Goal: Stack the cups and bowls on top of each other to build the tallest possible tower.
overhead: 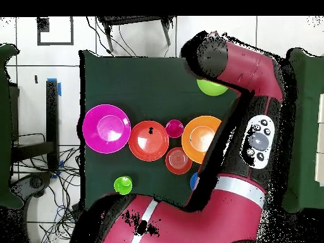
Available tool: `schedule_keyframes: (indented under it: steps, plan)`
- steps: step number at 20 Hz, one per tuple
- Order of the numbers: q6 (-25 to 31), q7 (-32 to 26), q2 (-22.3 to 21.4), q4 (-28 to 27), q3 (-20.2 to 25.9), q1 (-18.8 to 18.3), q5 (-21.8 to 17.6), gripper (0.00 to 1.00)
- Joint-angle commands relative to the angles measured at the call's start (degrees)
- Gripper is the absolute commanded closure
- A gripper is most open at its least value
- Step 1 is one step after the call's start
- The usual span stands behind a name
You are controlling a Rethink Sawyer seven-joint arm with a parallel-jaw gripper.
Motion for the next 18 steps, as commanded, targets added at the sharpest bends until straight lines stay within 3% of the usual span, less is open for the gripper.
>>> schedule_keyframes:
  steps: [1, 7, 18]
  plan:
    - [1.4, -19.1, -5.1, 6.4, 13.9, -5.9, -3.4, 1.00]
    - [2.4, -17.0, -4.5, 5.0, 14.9, -6.2, -5.2, 1.00]
    - [2.8, -20.3, -1.1, 2.9, 21.6, -8.7, -6.8, 1.00]
